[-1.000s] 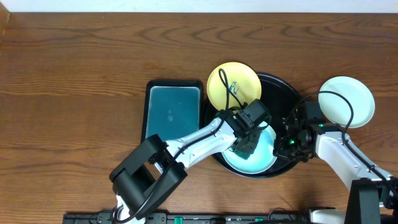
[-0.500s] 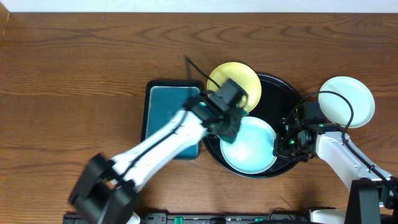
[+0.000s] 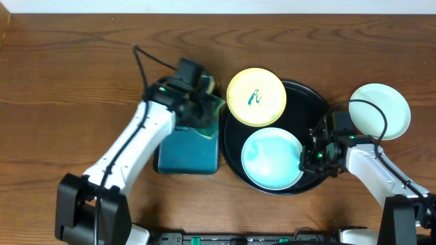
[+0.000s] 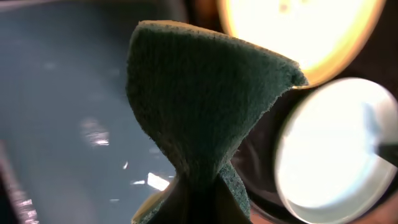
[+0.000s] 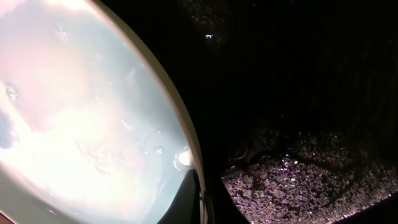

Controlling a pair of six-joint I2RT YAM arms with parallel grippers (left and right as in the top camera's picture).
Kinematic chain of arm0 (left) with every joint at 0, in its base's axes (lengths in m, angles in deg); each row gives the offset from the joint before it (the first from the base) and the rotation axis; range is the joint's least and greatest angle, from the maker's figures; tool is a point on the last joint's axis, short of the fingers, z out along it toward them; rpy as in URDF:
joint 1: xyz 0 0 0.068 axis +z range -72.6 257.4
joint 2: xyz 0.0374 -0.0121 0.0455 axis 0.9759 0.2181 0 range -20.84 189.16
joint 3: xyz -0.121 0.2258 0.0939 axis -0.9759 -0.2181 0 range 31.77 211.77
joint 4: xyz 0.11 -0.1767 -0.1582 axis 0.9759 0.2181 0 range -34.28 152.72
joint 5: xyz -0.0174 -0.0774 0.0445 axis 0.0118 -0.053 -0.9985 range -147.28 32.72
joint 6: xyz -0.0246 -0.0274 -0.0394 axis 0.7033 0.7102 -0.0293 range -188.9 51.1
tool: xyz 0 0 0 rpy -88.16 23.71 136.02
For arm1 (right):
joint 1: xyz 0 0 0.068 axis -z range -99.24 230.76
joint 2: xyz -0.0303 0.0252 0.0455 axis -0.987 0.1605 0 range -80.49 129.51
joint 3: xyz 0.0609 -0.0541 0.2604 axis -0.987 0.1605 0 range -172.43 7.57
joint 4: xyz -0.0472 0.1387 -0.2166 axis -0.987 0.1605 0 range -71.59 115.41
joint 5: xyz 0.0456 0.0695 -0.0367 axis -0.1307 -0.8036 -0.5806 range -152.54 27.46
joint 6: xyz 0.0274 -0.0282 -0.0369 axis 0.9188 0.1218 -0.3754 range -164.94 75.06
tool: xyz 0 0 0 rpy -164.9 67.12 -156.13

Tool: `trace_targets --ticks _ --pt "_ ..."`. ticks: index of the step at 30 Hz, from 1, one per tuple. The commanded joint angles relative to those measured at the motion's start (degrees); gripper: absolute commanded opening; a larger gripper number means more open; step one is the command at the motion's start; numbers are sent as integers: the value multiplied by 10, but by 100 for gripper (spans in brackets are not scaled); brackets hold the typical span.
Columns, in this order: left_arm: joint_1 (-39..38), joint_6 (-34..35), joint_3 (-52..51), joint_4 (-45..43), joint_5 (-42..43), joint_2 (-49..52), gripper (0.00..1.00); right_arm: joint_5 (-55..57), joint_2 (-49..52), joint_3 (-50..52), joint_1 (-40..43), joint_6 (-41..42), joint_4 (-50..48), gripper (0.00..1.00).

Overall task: Clean dirty plates on tray and stack at the side
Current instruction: 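Move the sponge with the left gripper back to the blue tray, then rub the green sponge in the blue tray water with the left gripper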

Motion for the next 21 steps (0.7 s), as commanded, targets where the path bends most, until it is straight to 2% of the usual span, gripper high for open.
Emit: trace_targets --ticks 1,7,13,21 --pt "29 -19 -16 -1 9 22 8 53 20 24 -6 -1 5 1" --pt "41 -19 -22 -10 2 66 7 53 20 24 -6 -1 5 1" --pt "41 -8 -22 -11 -59 125 8 53 20 24 -6 -1 8 1" --pt "41 16 -22 -14 -64 194 8 53 20 24 -6 -1 8 1"
